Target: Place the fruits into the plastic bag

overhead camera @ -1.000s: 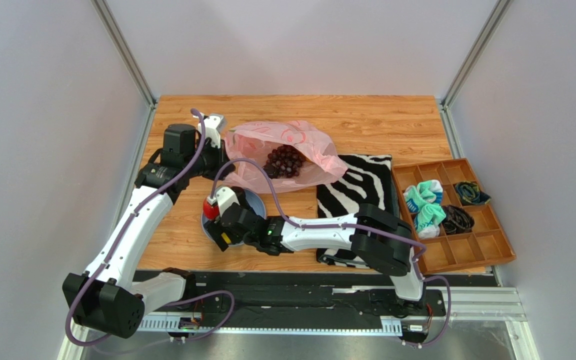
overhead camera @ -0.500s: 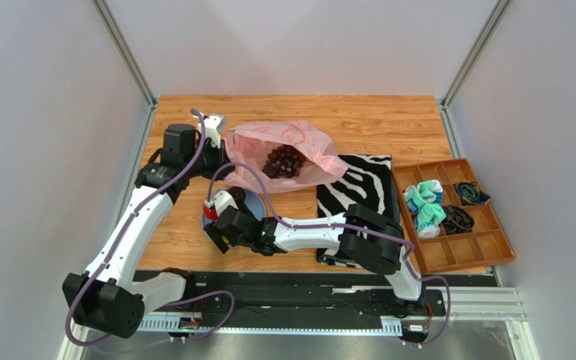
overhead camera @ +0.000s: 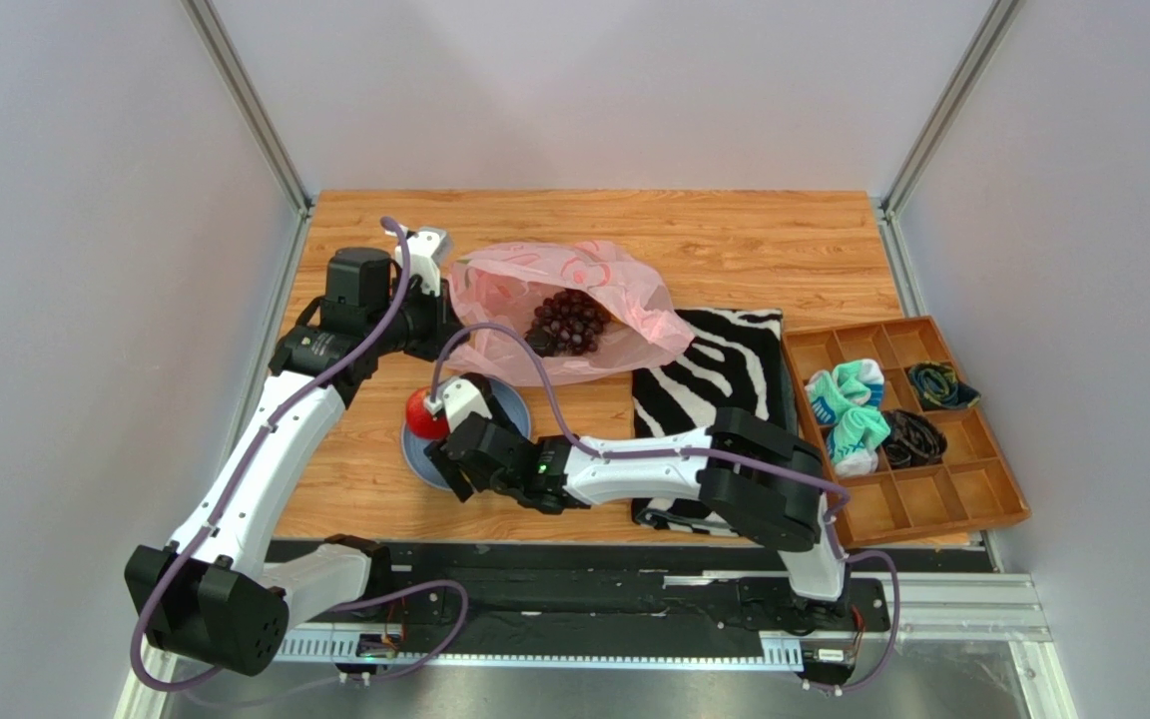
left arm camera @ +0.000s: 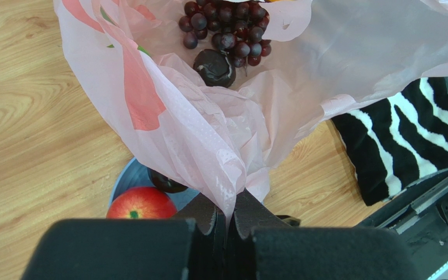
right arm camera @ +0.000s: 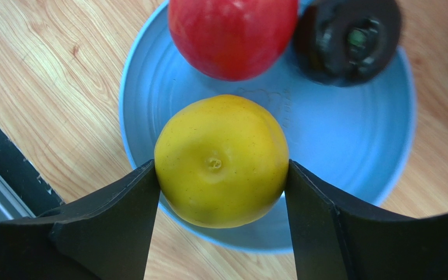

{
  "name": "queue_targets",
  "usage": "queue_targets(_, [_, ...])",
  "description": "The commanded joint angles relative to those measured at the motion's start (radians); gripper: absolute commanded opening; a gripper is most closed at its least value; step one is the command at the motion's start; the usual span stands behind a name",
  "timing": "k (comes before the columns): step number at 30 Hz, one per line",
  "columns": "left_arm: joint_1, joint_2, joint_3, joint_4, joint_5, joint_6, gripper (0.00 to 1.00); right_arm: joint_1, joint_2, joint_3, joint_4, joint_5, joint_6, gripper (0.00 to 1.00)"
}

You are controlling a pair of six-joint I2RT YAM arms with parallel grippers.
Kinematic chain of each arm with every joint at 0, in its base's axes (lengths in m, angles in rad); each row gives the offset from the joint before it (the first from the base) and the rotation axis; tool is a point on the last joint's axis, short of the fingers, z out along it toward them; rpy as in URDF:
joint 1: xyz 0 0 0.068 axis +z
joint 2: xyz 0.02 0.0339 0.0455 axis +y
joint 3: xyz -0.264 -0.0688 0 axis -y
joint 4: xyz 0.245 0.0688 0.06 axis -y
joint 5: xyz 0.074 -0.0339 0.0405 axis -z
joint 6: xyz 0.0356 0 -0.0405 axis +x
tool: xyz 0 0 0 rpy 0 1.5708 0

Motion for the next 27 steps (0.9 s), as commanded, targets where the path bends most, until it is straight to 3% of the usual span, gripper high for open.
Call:
queue_targets(1, [0.004, -0.002, 0.019, 0.011, 0.017, -0.009, 0.0, 0.007, -0.194, -0.042, 0.035, 0.074, -0.007, 0.63])
queue_targets(7, [0.004, -0.003, 0.019, 0.012, 0.015, -0.009, 0.0, 0.005, -0.367, -0.12, 0.035, 0.182, -0.061, 0.64])
queue_targets(14, [0.004, 0.001, 0.019, 0.011, 0.013, -0.009, 0.0, -0.013, -0.432, -0.082, -0.026, 0.315, -0.171, 0.67])
queue_targets(27, [0.004, 0.003, 0.018, 0.011, 0.017, -0.009, 0.0, -0.228, -0.432, -0.088, -0.011, 0.197, -0.082, 0.68])
